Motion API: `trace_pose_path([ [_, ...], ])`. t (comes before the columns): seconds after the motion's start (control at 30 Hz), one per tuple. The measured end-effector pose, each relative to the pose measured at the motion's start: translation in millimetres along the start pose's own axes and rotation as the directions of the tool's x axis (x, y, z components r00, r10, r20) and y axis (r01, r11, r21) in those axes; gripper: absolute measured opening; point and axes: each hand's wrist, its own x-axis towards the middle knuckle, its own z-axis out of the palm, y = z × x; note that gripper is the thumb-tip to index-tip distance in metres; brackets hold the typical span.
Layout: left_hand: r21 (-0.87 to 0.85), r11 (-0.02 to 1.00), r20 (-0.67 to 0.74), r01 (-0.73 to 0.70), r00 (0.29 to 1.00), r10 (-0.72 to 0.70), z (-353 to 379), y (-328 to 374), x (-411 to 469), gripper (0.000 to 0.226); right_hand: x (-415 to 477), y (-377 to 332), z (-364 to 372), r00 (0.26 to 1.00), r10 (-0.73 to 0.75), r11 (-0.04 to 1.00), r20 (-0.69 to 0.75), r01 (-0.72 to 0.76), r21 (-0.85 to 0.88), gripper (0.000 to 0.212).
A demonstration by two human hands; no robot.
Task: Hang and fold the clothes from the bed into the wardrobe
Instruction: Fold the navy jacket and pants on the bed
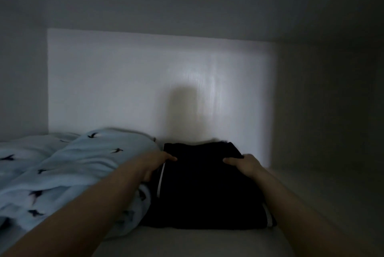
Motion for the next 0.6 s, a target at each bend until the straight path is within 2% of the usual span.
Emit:
trace_pose_path([
  [0.13,0.013,1.0,-0.006,-0.021,1.0,0.021,-2,-1,4,0.021,6,-1,2,1.0,-0.013,0.999,-0.013,0.013,-0.032,0.059],
  [0.33,-0.055,0.982,-0.143,-0.183,0.974,0.173,0,1,-1,0.024,-2,-5,-2,0.993,-0.039,0.99,-0.107,0.024,-0.136,0.057],
  [0.43,0.05,0.951,-0.264,-0.305,0.914,0.307,-3,7,-8,0.023,-16,-15,-9,0.979,-0.122,0.974,-0.165,0.086,-0.21,0.062],
  [0.5,0.18,0.93,-0.307,-0.32,0.88,0.362,-9,13,-15,0.027,-28,-23,-14,0.963,-0.191,0.96,-0.19,0.143,-0.241,0.064],
  [0.6,0.322,0.879,-0.278,-0.351,0.853,0.442,-17,20,-36,0.051,-51,-33,-16,0.945,-0.26,0.943,-0.197,0.204,-0.263,0.055],
])
